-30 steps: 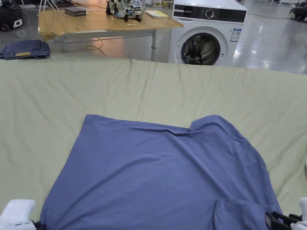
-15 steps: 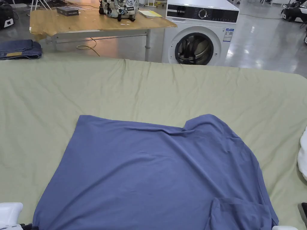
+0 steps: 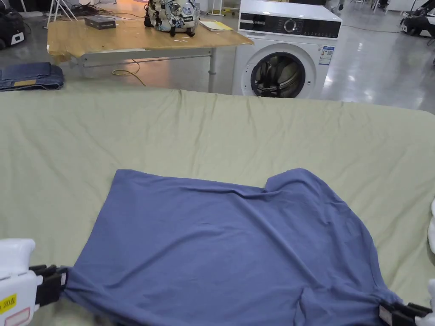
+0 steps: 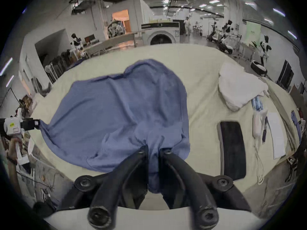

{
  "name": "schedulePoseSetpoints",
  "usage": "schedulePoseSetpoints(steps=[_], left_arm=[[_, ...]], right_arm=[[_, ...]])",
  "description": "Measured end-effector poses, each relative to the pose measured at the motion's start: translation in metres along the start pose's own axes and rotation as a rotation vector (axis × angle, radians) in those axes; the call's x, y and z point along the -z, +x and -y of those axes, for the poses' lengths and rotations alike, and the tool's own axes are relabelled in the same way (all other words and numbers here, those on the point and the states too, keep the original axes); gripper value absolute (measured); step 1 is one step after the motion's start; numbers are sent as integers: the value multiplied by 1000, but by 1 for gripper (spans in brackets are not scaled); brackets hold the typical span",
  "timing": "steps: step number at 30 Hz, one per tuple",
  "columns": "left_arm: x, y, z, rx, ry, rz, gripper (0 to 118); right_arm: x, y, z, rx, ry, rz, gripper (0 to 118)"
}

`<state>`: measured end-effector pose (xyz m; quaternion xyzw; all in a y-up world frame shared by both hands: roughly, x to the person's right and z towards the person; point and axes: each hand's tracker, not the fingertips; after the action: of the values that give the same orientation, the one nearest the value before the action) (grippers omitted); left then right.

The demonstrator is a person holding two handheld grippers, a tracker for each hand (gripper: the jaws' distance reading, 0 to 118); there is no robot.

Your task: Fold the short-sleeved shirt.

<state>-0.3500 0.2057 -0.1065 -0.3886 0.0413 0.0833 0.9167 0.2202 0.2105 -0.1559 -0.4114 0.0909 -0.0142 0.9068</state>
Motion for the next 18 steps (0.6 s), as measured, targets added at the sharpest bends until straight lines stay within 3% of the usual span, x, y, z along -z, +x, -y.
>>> schedulePoseSetpoints(steps=[8, 18], left_arm=[[42, -7, -72, -27, 78, 9, 0], [133, -4, -117, -34, -15, -28, 0]], right_arm=[[42, -1, -77, 67, 80, 20, 10], [148, 6, -126, 89, -33, 42, 10]])
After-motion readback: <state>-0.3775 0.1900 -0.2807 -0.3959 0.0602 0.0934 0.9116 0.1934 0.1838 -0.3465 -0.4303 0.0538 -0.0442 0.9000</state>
